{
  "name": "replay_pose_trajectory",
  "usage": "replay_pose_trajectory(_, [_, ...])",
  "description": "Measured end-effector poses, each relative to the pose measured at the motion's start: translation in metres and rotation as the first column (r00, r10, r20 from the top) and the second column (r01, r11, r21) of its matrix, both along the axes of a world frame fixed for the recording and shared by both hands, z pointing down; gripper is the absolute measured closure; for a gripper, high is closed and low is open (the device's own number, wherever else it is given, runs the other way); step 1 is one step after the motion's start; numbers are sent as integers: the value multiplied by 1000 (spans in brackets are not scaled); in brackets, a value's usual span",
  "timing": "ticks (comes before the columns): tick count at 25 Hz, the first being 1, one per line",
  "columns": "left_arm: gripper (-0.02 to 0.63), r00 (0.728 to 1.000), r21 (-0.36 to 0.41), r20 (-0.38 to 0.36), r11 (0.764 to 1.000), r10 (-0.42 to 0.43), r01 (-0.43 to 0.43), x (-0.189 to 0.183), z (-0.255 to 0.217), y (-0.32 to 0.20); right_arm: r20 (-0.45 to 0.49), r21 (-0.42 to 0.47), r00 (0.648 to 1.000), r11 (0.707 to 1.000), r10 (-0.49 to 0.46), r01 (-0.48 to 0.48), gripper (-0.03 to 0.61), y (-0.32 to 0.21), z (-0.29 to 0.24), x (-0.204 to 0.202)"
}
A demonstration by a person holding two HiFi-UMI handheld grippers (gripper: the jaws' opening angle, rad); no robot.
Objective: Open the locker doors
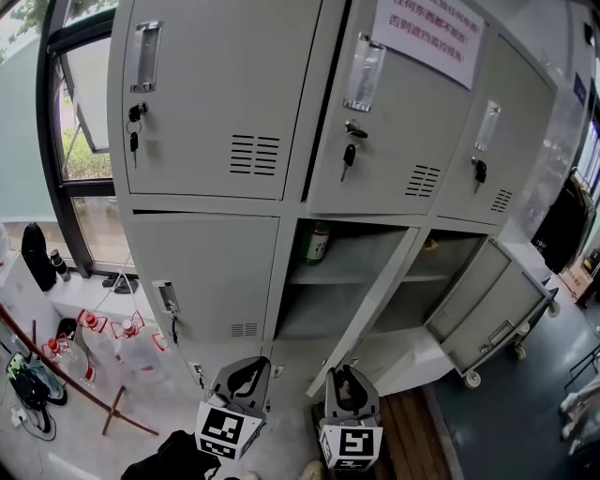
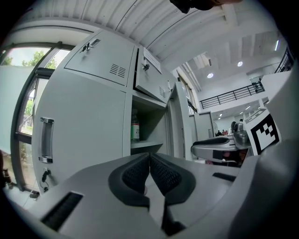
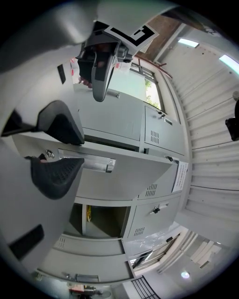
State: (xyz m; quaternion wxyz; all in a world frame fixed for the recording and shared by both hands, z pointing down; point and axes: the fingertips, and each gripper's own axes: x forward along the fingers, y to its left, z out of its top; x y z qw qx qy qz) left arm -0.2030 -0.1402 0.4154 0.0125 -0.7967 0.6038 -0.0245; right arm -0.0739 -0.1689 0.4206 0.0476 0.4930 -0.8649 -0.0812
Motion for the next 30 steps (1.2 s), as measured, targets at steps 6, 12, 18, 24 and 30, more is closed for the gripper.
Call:
replay_pose_trajectory(6, [589, 998, -22, 4, 998, 62, -62, 30, 3, 2, 1, -4, 998, 998, 57, -57, 476, 10, 1, 30])
replay_pose_trajectory(12, [589, 992, 1, 8, 992, 125, -125, 64, 0, 0, 9, -7, 989, 989, 145, -145, 500, 17, 1, 71])
replay_pose_trajectory(18, [589, 983, -1, 20, 984, 181, -181, 100, 0, -2, 12, -9, 974, 974, 228, -228, 534, 16, 3, 115])
replay_pose_trajectory(24, [589, 979, -1, 32, 980, 200, -200, 125, -1, -8, 30, -15, 959, 959, 283, -282, 543, 7, 4, 156])
replay_pose_trajectory(30, [589, 977, -5, 35, 978, 210, -209, 150, -2, -19, 38, -19, 952, 953, 302, -302, 552, -5, 4, 185])
